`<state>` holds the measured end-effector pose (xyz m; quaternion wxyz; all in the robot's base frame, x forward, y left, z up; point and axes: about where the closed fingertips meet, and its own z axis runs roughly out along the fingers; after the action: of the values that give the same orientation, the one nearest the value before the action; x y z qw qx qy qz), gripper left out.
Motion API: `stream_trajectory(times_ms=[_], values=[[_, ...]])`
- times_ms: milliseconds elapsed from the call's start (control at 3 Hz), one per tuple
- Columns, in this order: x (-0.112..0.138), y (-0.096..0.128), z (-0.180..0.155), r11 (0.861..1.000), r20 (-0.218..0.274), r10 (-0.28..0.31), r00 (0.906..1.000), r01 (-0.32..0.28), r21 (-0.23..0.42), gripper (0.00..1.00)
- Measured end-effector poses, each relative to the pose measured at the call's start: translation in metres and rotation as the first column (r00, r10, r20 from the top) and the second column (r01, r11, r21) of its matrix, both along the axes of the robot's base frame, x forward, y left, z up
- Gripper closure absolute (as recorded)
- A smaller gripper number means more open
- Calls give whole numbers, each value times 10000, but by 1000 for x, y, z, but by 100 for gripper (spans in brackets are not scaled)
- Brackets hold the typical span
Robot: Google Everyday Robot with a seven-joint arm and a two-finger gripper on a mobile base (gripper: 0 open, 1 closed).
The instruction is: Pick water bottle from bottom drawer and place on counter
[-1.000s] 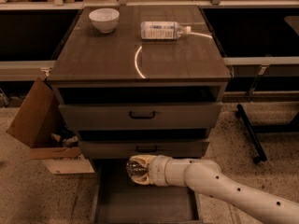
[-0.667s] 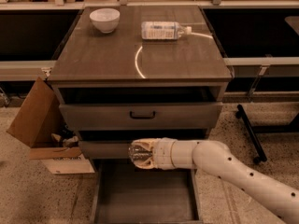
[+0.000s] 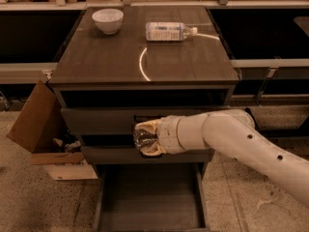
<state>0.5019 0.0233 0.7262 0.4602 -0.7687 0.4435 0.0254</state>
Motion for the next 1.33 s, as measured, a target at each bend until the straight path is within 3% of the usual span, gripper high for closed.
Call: stream_trajectory(times_ms=[667, 1000, 1333], values=[[-2, 1, 14, 9994, 167, 7, 9999, -1, -354, 100], [3, -14, 34, 10000, 313, -13, 9995, 16, -92, 100], [14, -47, 80, 9999, 586, -86, 9982, 79, 113, 100]])
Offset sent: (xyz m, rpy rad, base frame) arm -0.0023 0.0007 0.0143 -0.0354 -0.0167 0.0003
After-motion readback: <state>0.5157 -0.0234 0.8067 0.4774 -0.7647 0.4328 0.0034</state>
